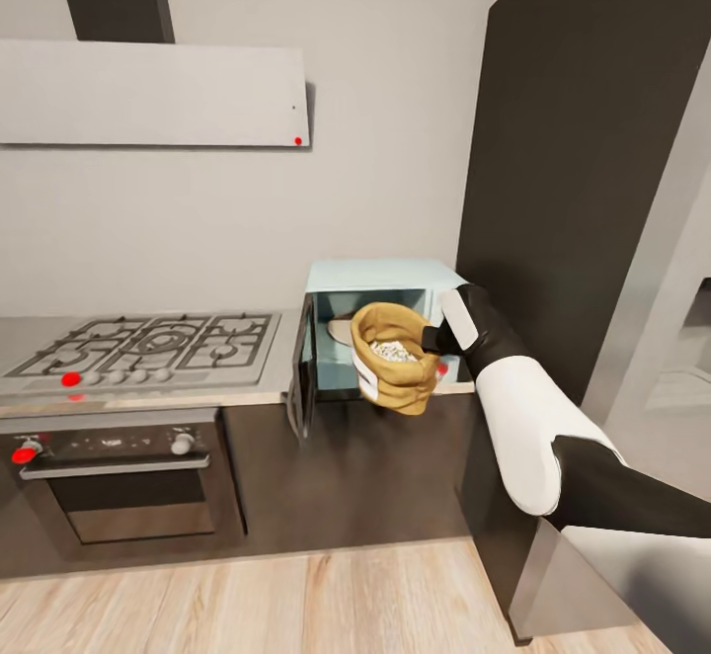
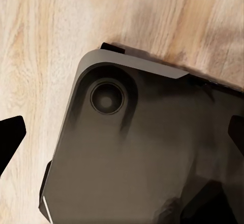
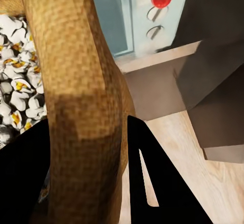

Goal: In the kitchen, take the popcorn bag from the countertop, put it into the microwave, and heat it until the popcorn is cooked so the cooked popcorn ends up inside the bag.

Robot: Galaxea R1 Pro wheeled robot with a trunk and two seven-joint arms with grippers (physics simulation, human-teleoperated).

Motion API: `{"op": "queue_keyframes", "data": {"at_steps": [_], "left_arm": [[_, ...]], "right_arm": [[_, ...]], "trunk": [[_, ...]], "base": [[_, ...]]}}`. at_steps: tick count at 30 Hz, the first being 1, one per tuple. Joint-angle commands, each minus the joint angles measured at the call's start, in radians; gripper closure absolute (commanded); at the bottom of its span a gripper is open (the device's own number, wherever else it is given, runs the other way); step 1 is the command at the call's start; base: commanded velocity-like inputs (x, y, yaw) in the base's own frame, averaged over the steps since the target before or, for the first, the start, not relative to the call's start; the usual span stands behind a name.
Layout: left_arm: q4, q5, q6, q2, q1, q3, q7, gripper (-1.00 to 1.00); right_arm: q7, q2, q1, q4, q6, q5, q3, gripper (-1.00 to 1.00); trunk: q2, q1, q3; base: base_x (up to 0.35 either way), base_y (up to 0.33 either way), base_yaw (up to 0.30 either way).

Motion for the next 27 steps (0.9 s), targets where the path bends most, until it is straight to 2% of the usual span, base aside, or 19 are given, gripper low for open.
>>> {"op": "queue_keyframes", "data": {"at_steps": [1,27], "left_arm": [[-0.001,-0.001,-0.001,0.0,0.0,0.008,0.0,-1.0],[-0.001,0.0,-0.001,0.0,0.0,0.008,0.0,-1.0]], "right_arm": [[-0.011,0.001,-0.001,-0.001,0.001,-0.011,-0.004,1.0],[-0.009,0.001,-0.001,0.0,0.001,-0.023,-0.004,1.0]], "trunk": [[-0.001,0.0,-0.001],[-0.001,0.0,-0.001]], "base": [[0.205,0.0,0.0],[0.221,0.0,0.0]]}}
